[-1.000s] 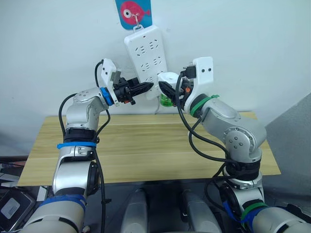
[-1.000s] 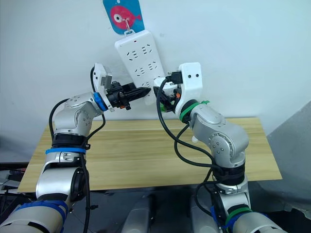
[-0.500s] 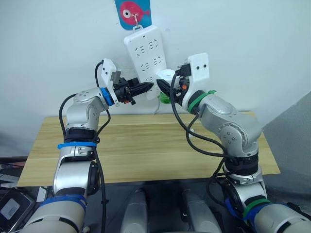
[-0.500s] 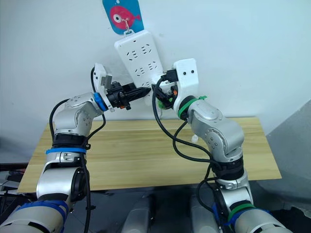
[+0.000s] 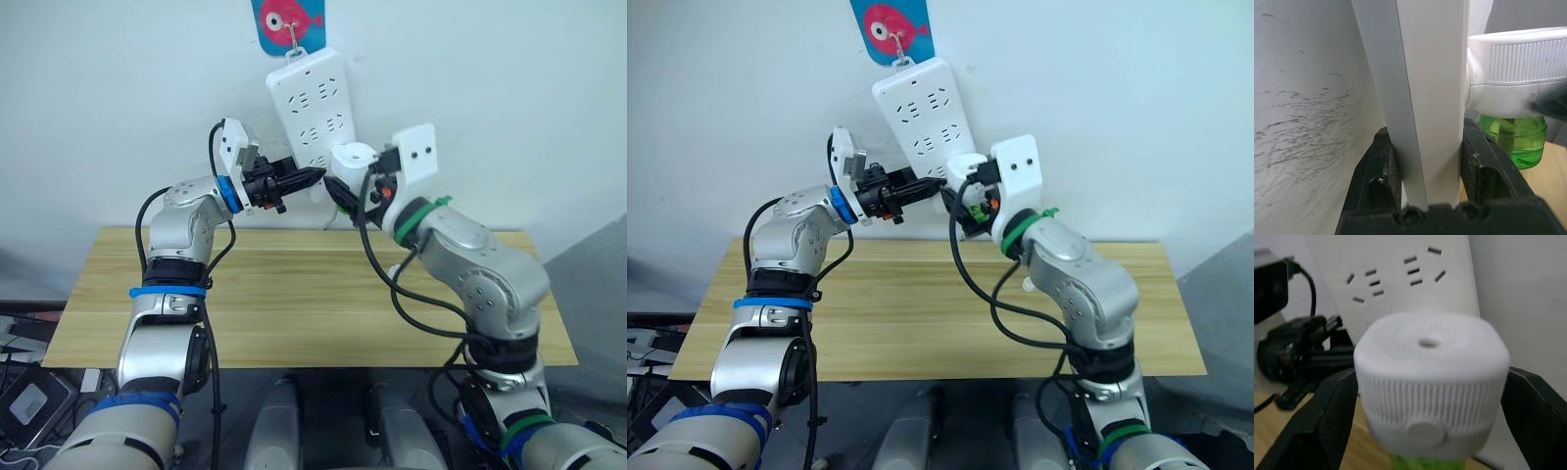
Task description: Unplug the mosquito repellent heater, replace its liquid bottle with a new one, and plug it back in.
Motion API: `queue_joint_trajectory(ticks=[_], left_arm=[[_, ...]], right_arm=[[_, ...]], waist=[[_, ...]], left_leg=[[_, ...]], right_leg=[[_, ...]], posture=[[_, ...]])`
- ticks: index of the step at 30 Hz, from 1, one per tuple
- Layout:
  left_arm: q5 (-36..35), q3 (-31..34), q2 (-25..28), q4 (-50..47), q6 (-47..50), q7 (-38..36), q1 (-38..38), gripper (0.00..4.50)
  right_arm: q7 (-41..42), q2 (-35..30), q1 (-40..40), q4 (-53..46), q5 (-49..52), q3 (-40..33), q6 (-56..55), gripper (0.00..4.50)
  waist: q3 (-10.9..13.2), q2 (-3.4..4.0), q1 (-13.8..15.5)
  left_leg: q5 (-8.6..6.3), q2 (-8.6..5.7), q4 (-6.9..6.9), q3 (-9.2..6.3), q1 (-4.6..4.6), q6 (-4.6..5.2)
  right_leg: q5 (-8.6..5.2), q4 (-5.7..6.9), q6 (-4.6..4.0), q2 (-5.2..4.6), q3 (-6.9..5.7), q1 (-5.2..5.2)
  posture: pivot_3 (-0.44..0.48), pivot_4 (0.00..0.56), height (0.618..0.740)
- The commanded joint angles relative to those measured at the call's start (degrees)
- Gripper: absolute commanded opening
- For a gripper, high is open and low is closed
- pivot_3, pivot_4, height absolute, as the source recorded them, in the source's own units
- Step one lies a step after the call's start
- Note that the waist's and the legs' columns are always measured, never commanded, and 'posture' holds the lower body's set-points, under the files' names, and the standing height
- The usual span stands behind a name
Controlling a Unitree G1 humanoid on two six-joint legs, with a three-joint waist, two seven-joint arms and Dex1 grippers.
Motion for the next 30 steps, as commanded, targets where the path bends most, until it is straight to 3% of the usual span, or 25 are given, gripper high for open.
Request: queue_joint_trajectory(ticks=[1, 5, 6, 13, 14, 16, 20, 25, 29, 30], left_arm=[[1.1, -1.2, 0.6, 0.0, -0.9, 0.1, -0.2, 1.31], [2.1, -0.3, 1.4, 2.3, -3.6, 2.4, -0.6, 1.31], [2.0, -0.1, 1.9, 2.4, -3.5, 2.3, -0.5, 2.05], [1.2, 2.4, 8.6, 0.3, -1.7, 2.5, 1.0, 4.18], [1.2, 2.7, 10.6, -0.5, -1.3, 2.3, 1.6, 4.45], [1.3, 3.1, 13.7, -1.8, -1.0, 1.9, 2.6, 4.45], [-0.9, 3.6, 18.7, -6.5, 3.0, -1.1, 5.3, 4.50], [-5.6, 3.4, 22.2, -17.4, 11.0, -4.7, 10.7, 4.50], [-9.3, 2.1, 21.9, -29.2, 16.4, -4.8, 16.9, 4.50], [-9.9, 1.9, 21.5, -31.2, 17.3, -4.2, 17.7, 4.50]], right_arm=[[2.1, -1.7, 2.5, -7.5, 3.7, -2.1, 3.3, 4.46], [4.3, -4.1, 4.6, -9.1, 5.4, -3.2, 4.1, 4.46], [4.7, -4.8, 5.0, -8.9, 5.2, -3.1, 3.7, 4.50], [6.7, -5.9, 6.4, -6.1, 3.8, -1.7, -0.4, 4.50], [7.0, -5.6, 6.6, -5.6, 3.7, -1.4, -1.1, 4.50], [7.8, -5.3, 6.8, -4.7, 3.9, -1.0, -2.4, 4.50], [9.7, -4.8, 6.7, -2.8, 4.0, 0.4, -5.1, 3.60], [13.2, -2.8, 5.8, -0.3, 4.9, 3.2, -8.2, 1.75], [14.3, -0.4, 3.8, 1.4, 4.4, 5.6, -9.6, 0.22], [13.9, 0.3, 3.3, 2.4, 3.7, 5.9, -10.4, 0.03]], waist=[[0.0, 0.00, 0.0], [0.0, -0.02, -0.1], [0.0, -0.03, -0.2], [0.0, -0.07, -0.6], [0.0, -0.08, -0.6], [-0.1, -0.10, -0.6], [-0.1, -0.15, -0.1], [-0.1, -0.18, 0.2], [-0.1, -0.21, 0.2], [-0.1, -0.21, 0.2]], left_leg=[[0.00, -0.02, 0.00, -0.05, -0.07, -0.01], [0.06, -0.07, 0.03, -0.10, -0.04, -0.10], [0.08, -0.08, 0.04, -0.10, -0.02, -0.12], [0.30, -0.07, 0.07, -0.12, 0.02, -0.37], [0.30, -0.05, 0.06, -0.14, 0.02, -0.37], [0.30, -0.01, 0.03, -0.16, 0.02, -0.37], [0.30, -0.01, 0.00, -0.26, 0.01, -0.38], [0.35, -0.01, 0.01, -0.32, 0.00, -0.46], [0.42, 0.06, 0.03, -0.37, 0.01, -0.57], [0.44, 0.10, 0.04, -0.37, 0.02, -0.60]], right_leg=[[0.00, 0.00, -0.01, -0.04, -0.07, -0.04], [0.00, 0.07, 0.00, -0.07, -0.12, -0.02], [0.00, 0.08, 0.01, -0.07, -0.11, 0.00], [-0.05, 0.16, 0.09, -0.04, -0.11, 0.00], [-0.04, 0.18, 0.07, -0.02, -0.11, 0.00], [-0.01, 0.19, 0.02, 0.01, -0.14, -0.02], [0.01, 0.22, -0.01, 0.01, -0.26, -0.03], [0.00, 0.22, -0.01, -0.05, -0.31, 0.00], [-0.01, 0.20, 0.00, -0.06, -0.35, 0.04], [-0.01, 0.21, 0.00, -0.06, -0.35, 0.04]], posture=[[0.136, 0.211, 0.740], [0.141, 0.208, 0.740], [0.141, 0.208, 0.740], [0.182, 0.208, 0.740], [0.190, 0.208, 0.740], [0.212, 0.207, 0.740], [0.239, 0.208, 0.740], [0.265, 0.210, 0.740], [0.265, 0.210, 0.740], [0.265, 0.210, 0.740]])
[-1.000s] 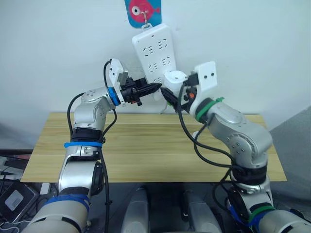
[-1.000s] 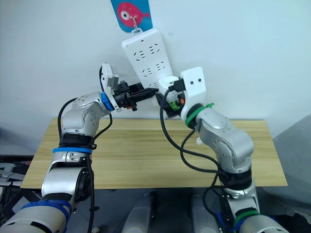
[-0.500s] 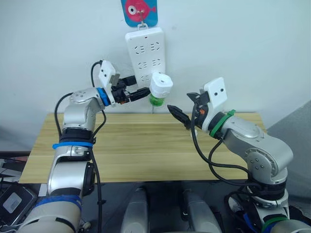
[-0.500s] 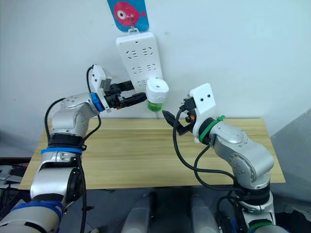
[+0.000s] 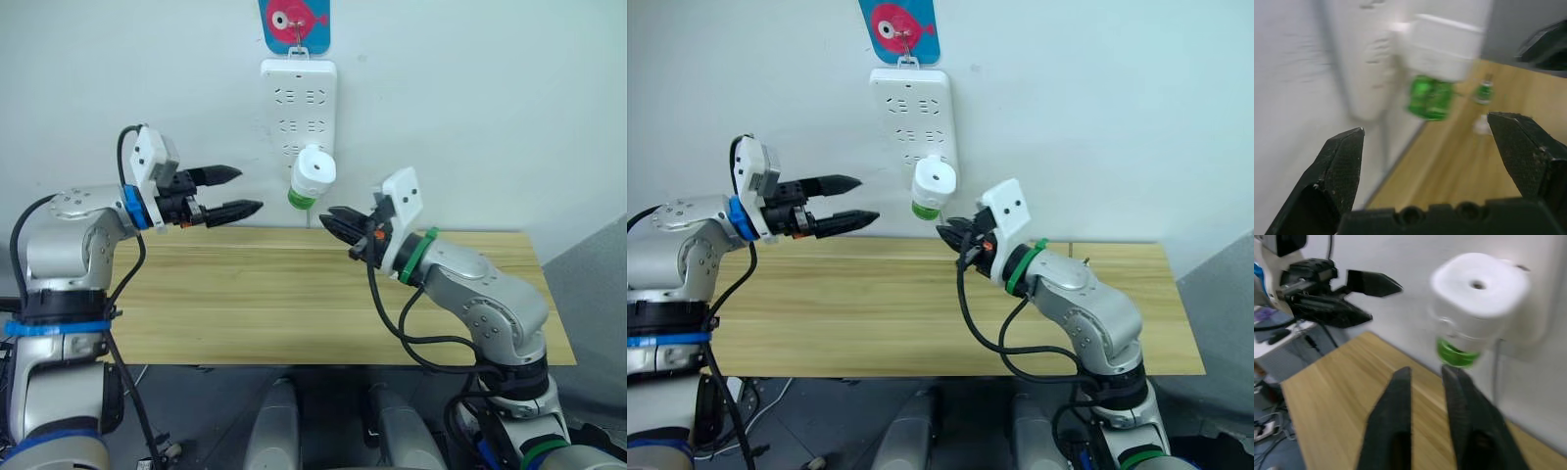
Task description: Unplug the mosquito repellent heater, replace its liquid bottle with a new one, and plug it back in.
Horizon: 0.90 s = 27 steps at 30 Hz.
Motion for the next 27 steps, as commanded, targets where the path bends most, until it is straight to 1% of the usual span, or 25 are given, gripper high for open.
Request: queue_joint_trajectory(ticks=[1, 4, 7, 14, 20, 22, 27], left_arm=[[-3.0, -0.3, -0.4, -7.6, 2.8, 1.1, 1.5, 4.50], [-4.5, -0.1, -1.4, -9.5, 4.8, 2.7, 1.7, 4.50], [-4.9, -0.5, -1.6, -9.9, 5.3, 3.2, 1.4, 4.50], [-4.2, -1.1, -1.3, -7.7, 4.5, 2.5, 0.0, 4.50], [-4.3, -1.3, -1.4, -7.9, 4.6, 2.7, 0.1, 4.50], [-4.2, -1.4, -1.4, -7.6, 4.5, 2.7, 0.0, 4.50], [-4.0, -1.6, -1.4, -7.1, 4.1, 2.7, -0.2, 4.50]], right_arm=[[-0.3, 1.8, -2.0, 1.1, -1.1, 0.6, -3.4, 0.03], [-1.4, 2.6, -2.9, 3.7, -3.8, 1.3, -5.8, 0.03], [-1.8, 3.6, -3.7, 6.1, -5.5, 1.7, -7.6, 0.03], [-2.4, 4.8, -4.9, 9.7, -9.1, 2.7, -9.7, 0.03], [-2.7, 6.0, -5.5, 10.6, -10.1, 2.6, -10.3, 0.03], [-2.7, 6.1, -5.6, 10.9, -10.6, 2.6, -10.4, 0.03], [-3.0, 6.4, -5.3, 10.8, -11.8, 1.9, -10.3, 0.03]], waist=[[0.0, -0.02, 0.1], [0.0, -0.03, 0.2], [0.0, -0.04, 0.2], [0.0, -0.04, 0.4], [0.0, -0.04, 0.8], [0.0, -0.04, 0.8], [0.0, -0.04, 1.2]], left_leg=[[0.02, 0.00, 0.00, -0.01, 0.00, -0.03], [0.18, 0.12, 0.00, 0.04, -0.01, -0.25], [0.24, 0.19, 0.00, 0.00, -0.01, -0.25], [0.26, 0.20, -0.03, -0.16, -0.04, -0.25], [0.26, 0.20, -0.03, -0.18, -0.05, -0.25], [0.26, 0.20, -0.03, -0.19, -0.04, -0.25], [0.26, 0.20, -0.03, -0.20, -0.04, -0.26]], right_leg=[[0.00, 0.02, 0.00, 0.00, -0.02, 0.01], [-0.03, 0.02, 0.04, 0.01, -0.35, 0.04], [-0.03, 0.03, 0.01, 0.00, -0.56, 0.09], [-0.04, 0.04, -0.07, 0.00, -0.76, 0.08], [-0.03, 0.04, -0.12, 0.00, -0.78, 0.09], [0.09, 0.06, -0.32, 0.00, -0.79, 0.09], [0.08, 0.06, -0.33, 0.00, -0.80, 0.08]], posture=[[0.264, 0.212, 0.740], [0.259, 0.211, 0.740], [0.259, 0.211, 0.740], [0.253, 0.216, 0.740], [0.251, 0.219, 0.740], [0.251, 0.220, 0.740], [0.250, 0.221, 0.740]])
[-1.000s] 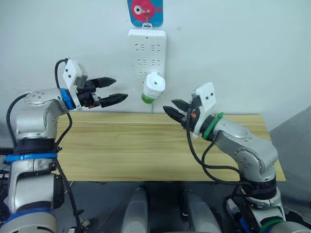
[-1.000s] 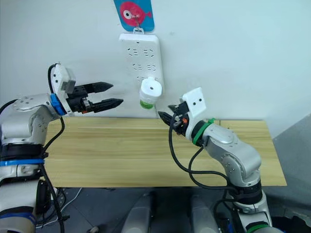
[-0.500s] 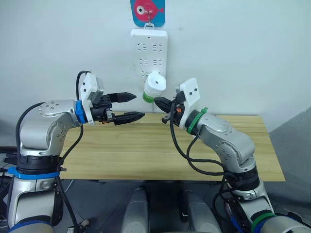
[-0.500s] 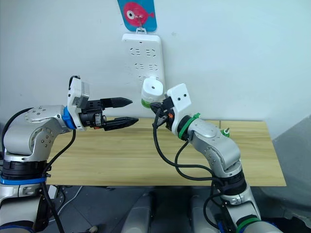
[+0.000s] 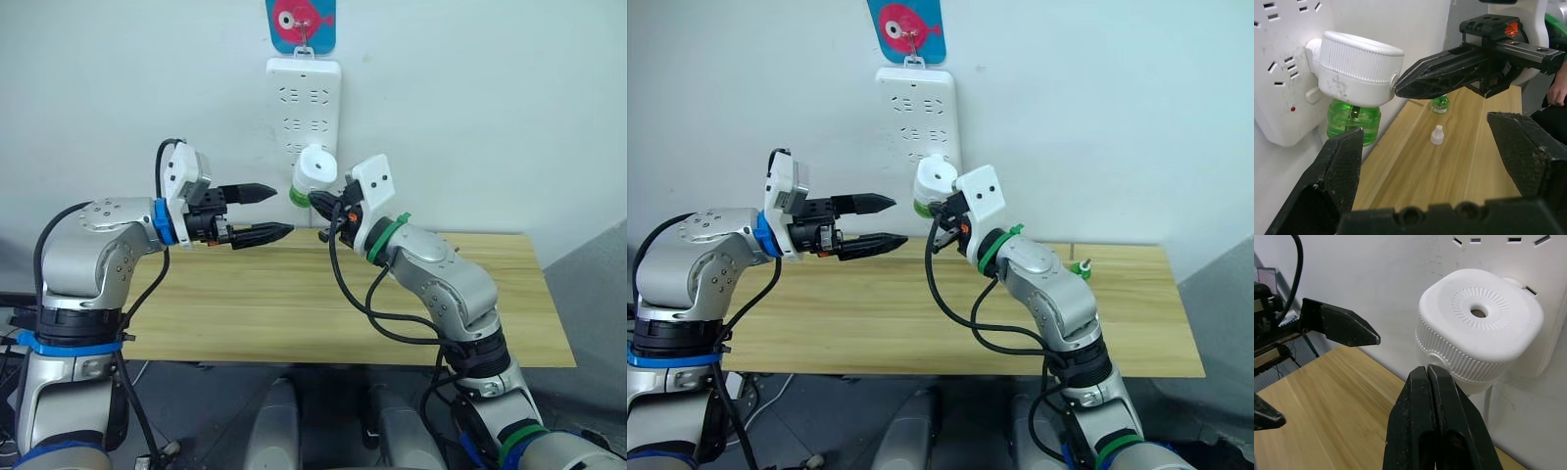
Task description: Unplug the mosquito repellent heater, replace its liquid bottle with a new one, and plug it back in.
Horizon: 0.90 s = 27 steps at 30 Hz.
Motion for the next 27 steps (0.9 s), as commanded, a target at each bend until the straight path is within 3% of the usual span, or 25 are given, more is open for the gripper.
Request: queue_joint_trajectory(ticks=[1, 27], left_arm=[[-0.4, 0.5, 0.3, -0.7, -1.0, 0.1, -1.0, 4.50], [-0.1, -1.1, 0.0, 1.5, -2.5, -0.7, -2.4, 4.50]], right_arm=[[-0.5, 0.2, -1.0, -1.5, -0.7, -1.0, -1.4, 0.03], [-10.0, 6.6, -1.5, -1.5, 5.9, -13.4, 5.0, 0.03]], waist=[[0.0, 0.00, 0.1], [0.0, 0.00, 0.3]], left_leg=[[0.00, 0.00, 0.00, 0.00, 0.00, 0.00], [0.58, 0.04, -0.01, -0.06, 0.00, 0.08]], right_leg=[[0.00, 0.00, 0.00, 0.00, -0.01, 0.00], [0.11, 0.06, -0.02, -0.03, -0.16, 0.10]], posture=[[0.247, 0.222, 0.740], [0.228, 0.224, 0.740]])
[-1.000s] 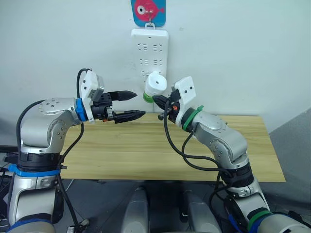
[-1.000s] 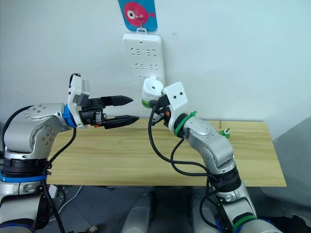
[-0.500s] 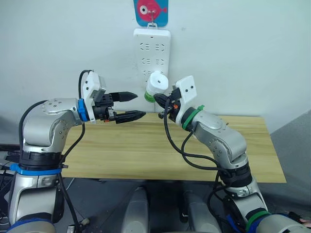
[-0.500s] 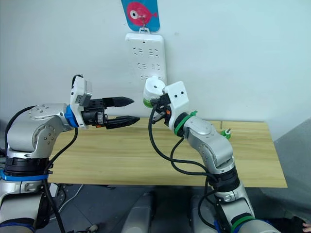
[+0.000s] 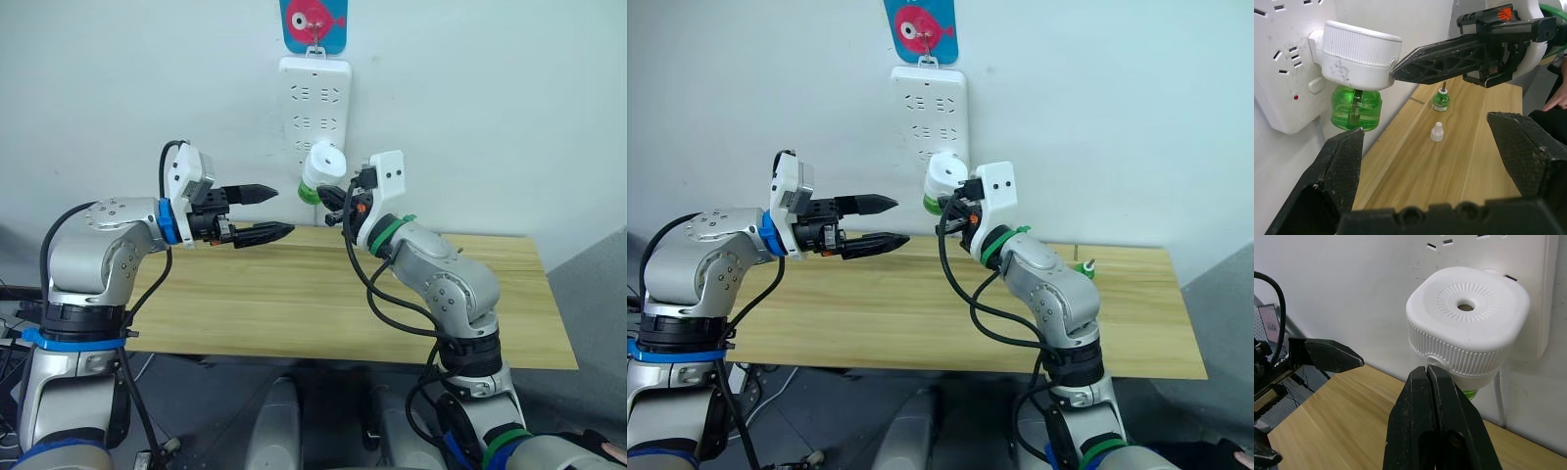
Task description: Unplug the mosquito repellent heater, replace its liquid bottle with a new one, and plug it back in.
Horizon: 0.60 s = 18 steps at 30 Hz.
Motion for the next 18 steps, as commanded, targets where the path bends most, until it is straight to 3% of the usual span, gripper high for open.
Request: queue_joint_trajectory(ticks=[1, 18], left_arm=[[-0.2, 0.2, 0.2, -0.9, -1.2, -0.6, -1.4, 4.50], [-0.1, -0.4, 0.1, -0.2, -2.0, -0.8, -2.1, 4.50]], right_arm=[[-3.5, 0.2, -1.6, -1.4, 0.3, -4.8, -1.3, 0.03], [-7.9, 0.9, -2.9, -0.9, 4.4, -8.9, -1.6, 0.03]], waist=[[0.0, 0.00, 0.0], [0.0, 0.00, 0.1]], left_leg=[[0.00, 0.00, 0.00, 0.00, 0.00, 0.00], [0.16, 0.01, -0.02, 0.06, -0.03, 0.21]], right_leg=[[0.01, 0.00, 0.00, 0.00, 0.00, 0.00], [0.03, -0.01, -0.06, -0.11, -0.12, 0.03]], posture=[[0.228, 0.224, 0.740], [0.227, 0.223, 0.740]])
